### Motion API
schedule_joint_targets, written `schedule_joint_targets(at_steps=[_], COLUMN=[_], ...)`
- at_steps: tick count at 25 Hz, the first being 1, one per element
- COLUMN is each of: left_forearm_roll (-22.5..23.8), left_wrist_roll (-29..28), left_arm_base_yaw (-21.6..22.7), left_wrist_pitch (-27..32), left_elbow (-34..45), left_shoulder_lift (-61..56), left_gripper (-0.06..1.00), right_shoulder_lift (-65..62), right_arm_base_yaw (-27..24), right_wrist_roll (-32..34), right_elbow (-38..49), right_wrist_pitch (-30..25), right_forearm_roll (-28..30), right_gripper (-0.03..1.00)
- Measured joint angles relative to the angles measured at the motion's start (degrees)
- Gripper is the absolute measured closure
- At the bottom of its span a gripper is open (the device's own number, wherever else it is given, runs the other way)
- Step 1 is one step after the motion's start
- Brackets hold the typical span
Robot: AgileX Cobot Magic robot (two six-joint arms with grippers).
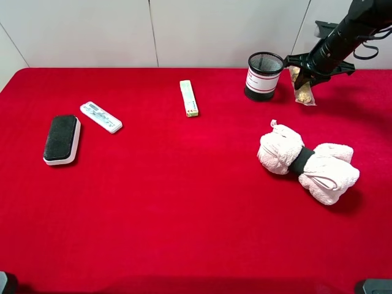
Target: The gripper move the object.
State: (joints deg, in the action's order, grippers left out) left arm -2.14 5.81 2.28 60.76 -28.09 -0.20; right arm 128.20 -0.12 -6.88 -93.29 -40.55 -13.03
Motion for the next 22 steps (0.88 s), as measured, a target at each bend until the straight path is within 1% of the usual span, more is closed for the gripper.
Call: schedule_joint_targets(at_steps=[4,14,16,17,19,20,22], left_forearm_roll=[0.0,0.0,0.0,0.0,0.0,0.0,0.0], left_wrist_roll=[0.0,0.0,0.0,0.0,0.0,0.0,0.0], left_arm_base_yaw=[0.0,0.0,0.0,0.0,0.0,0.0,0.0], left_wrist_pitch=[0.0,0.0,0.0,0.0,0.0,0.0,0.0], left_elbow=[0.0,0.0,0.0,0.0,0.0,0.0,0.0], left_shoulder_lift=[0.0,0.0,0.0,0.0,0.0,0.0,0.0], left_gripper=[-0.04,-0.04,-0.04,-0.04,-0.04,-0.04,-0.04], right_shoulder_lift=[0.3,0.3,0.3,0.3,0.3,0.3,0.3], right_arm_base_yaw=[0.0,0.0,0.0,0.0,0.0,0.0,0.0], right_wrist_roll=[0.0,0.0,0.0,0.0,0.0,0.0,0.0], right_elbow=[0.0,0.0,0.0,0.0,0.0,0.0,0.0], right_wrist_pitch=[1.2,1.3,1.3,1.3,1.3,1.4,1.4], right_forearm_roll=[0.5,1.5,1.7,1.7,1.9,1.9,1.9], right_gripper=[0.83,0.82,0.77,0.67,0.58,0.56,0.53])
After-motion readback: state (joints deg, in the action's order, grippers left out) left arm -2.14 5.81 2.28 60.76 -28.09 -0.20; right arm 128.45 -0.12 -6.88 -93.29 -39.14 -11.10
